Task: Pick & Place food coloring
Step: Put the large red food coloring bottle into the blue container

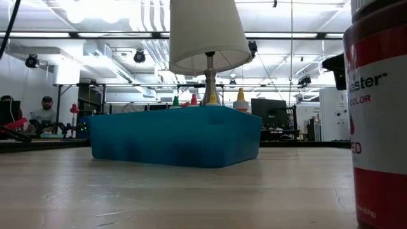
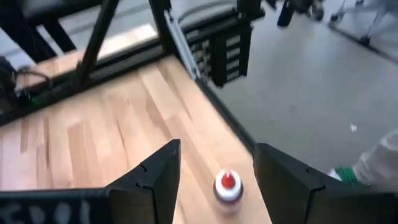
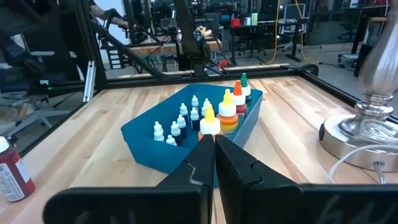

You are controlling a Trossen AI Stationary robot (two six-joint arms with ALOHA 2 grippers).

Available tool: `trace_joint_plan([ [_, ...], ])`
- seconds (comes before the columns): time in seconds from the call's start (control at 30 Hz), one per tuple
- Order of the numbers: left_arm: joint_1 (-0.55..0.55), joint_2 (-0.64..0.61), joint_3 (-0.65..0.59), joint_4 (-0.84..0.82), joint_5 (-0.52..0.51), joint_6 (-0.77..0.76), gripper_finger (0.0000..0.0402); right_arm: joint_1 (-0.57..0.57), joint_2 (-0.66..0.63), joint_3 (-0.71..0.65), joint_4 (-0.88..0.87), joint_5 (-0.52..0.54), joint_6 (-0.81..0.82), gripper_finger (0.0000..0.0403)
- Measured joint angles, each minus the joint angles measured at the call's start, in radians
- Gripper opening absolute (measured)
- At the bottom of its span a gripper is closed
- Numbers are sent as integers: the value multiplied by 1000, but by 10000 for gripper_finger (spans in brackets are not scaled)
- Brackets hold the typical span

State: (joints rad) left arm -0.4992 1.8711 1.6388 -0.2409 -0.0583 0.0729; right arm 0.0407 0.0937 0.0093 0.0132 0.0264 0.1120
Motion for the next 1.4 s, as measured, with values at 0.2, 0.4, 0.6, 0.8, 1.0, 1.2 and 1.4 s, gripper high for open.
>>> trace_joint_plan([
  [0.2, 11, 65, 144, -207, 33, -24, 172, 0, 0, 0, 0, 0, 0, 9],
  [0.4, 24, 163, 319, -371, 69, 5, 172, 0, 0, 0, 0, 0, 0, 9],
  [0.6, 35, 238, 422, -458, 69, 28, 172, 0, 0, 0, 0, 0, 0, 8],
  [0.8, 36, 258, 438, -459, 106, 27, 172, 0, 0, 0, 0, 0, 0, 8],
  [1.0, 35, 259, 433, -482, 124, 28, 172, 0, 0, 0, 0, 0, 0, 8],
  [1.2, 36, 282, 416, -478, 134, 27, 172, 0, 0, 0, 0, 0, 0, 8],
  [1.4, 34, 318, 417, -433, 153, 25, 172, 0, 0, 0, 0, 0, 0, 8],
])
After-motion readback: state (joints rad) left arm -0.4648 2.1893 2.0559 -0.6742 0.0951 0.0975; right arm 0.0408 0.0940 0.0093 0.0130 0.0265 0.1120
